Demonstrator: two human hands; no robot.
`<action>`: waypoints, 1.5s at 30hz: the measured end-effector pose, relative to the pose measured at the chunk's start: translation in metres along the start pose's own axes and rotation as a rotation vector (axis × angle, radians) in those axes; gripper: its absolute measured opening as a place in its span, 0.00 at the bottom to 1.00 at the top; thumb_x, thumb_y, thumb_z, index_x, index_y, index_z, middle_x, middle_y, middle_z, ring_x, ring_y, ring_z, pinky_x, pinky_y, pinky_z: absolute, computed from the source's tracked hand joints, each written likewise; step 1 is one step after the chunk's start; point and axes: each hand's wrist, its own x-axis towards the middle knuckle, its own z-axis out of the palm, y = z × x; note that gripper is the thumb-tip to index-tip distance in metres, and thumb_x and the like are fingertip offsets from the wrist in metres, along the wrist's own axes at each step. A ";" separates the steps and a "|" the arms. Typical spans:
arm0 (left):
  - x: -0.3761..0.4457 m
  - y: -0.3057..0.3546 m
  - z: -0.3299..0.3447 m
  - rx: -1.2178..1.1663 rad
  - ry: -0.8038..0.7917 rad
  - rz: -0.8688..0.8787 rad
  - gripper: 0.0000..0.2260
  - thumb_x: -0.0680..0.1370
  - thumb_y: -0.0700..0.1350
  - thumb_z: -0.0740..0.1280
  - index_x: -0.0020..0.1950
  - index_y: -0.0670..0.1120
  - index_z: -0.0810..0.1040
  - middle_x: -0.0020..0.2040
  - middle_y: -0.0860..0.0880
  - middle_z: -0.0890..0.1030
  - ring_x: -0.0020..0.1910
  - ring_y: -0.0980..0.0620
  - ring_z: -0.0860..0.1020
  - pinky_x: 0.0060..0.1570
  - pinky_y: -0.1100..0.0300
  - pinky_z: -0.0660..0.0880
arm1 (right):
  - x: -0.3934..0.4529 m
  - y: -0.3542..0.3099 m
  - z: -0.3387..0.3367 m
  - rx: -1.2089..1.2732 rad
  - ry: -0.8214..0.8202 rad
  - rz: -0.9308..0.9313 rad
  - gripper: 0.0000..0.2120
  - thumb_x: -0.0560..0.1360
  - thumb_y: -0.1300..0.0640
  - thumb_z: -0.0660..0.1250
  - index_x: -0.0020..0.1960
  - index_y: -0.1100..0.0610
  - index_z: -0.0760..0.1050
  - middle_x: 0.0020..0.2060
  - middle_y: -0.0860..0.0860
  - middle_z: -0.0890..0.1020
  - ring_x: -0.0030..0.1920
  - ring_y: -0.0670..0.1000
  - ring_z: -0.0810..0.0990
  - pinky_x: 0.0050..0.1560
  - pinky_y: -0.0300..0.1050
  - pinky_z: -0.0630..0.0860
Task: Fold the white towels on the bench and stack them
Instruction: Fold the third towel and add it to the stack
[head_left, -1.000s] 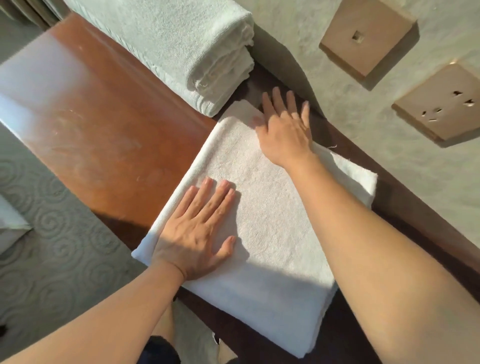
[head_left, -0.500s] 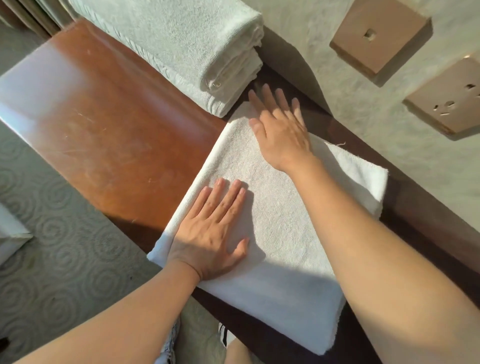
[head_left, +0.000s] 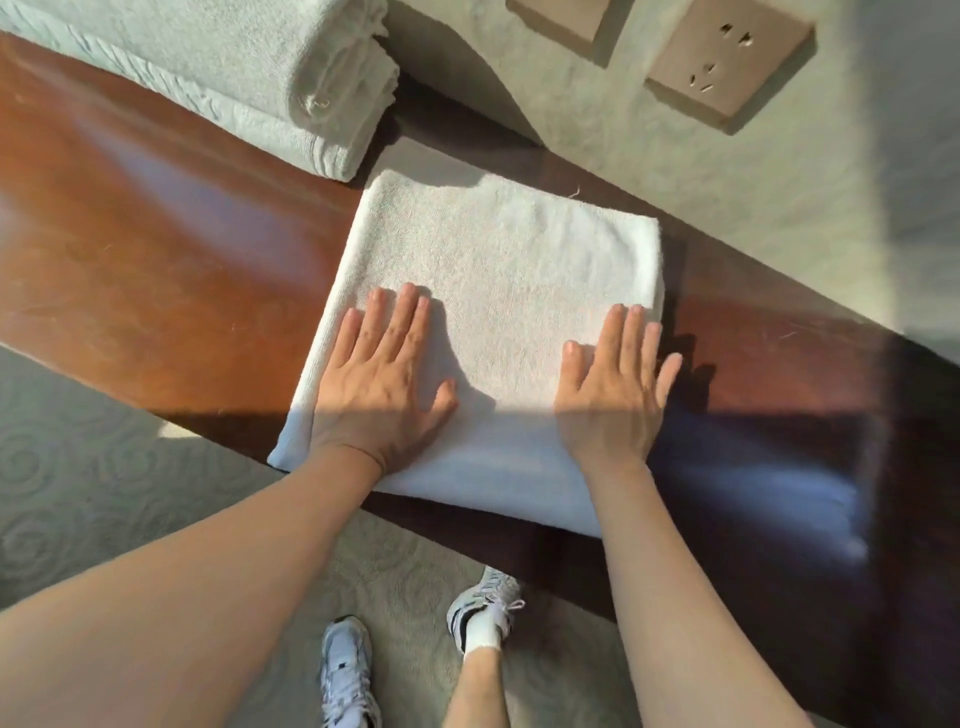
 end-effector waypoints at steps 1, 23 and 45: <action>0.000 0.000 0.000 -0.006 0.005 0.003 0.38 0.77 0.65 0.41 0.83 0.48 0.40 0.83 0.51 0.40 0.81 0.48 0.38 0.80 0.48 0.41 | -0.010 -0.009 -0.001 0.050 0.018 -0.016 0.33 0.83 0.41 0.41 0.83 0.55 0.47 0.82 0.52 0.48 0.82 0.53 0.44 0.80 0.60 0.40; -0.004 -0.001 -0.004 -0.053 0.008 0.057 0.39 0.77 0.63 0.46 0.83 0.45 0.42 0.84 0.49 0.43 0.82 0.46 0.40 0.80 0.49 0.39 | -0.072 -0.035 0.020 -0.013 -0.022 -0.265 0.31 0.83 0.43 0.44 0.83 0.55 0.51 0.82 0.52 0.52 0.82 0.54 0.46 0.80 0.58 0.44; 0.023 -0.031 -0.019 -0.031 0.012 0.352 0.30 0.83 0.64 0.42 0.84 0.54 0.46 0.84 0.49 0.44 0.82 0.46 0.40 0.80 0.45 0.42 | -0.070 -0.033 0.024 0.040 0.064 -0.285 0.33 0.79 0.46 0.51 0.81 0.56 0.58 0.81 0.54 0.58 0.81 0.56 0.53 0.79 0.61 0.51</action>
